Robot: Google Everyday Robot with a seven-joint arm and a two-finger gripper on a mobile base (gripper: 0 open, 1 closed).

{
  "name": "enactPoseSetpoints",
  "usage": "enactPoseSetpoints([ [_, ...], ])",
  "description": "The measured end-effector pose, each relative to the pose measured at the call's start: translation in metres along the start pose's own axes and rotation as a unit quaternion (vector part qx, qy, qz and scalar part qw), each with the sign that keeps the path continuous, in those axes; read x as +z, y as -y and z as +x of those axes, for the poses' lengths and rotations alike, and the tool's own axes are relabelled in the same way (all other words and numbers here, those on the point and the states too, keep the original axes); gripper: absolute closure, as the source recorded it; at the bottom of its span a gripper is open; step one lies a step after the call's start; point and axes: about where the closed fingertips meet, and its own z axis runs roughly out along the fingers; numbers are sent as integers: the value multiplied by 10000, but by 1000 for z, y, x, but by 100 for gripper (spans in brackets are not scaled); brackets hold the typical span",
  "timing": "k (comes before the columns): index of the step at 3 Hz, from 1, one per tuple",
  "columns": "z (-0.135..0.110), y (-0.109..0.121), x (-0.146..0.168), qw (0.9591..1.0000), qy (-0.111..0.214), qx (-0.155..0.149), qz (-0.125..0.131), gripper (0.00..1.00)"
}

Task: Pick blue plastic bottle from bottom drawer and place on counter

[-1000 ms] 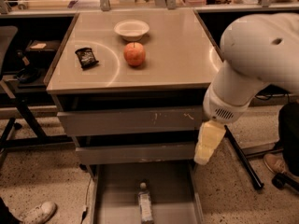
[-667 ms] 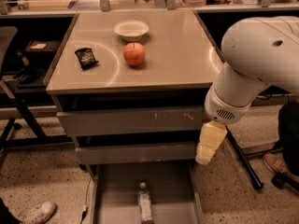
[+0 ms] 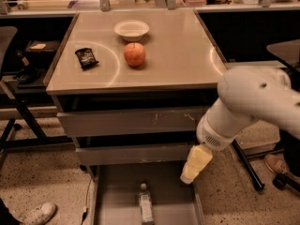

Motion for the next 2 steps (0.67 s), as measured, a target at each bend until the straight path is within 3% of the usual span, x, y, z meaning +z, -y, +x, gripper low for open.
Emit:
enactPoseSetpoints([
  [1, 9, -4, 65, 9962, 302, 788, -219, 0],
  [2, 6, -14, 110, 9930, 398, 946, -591, 0],
])
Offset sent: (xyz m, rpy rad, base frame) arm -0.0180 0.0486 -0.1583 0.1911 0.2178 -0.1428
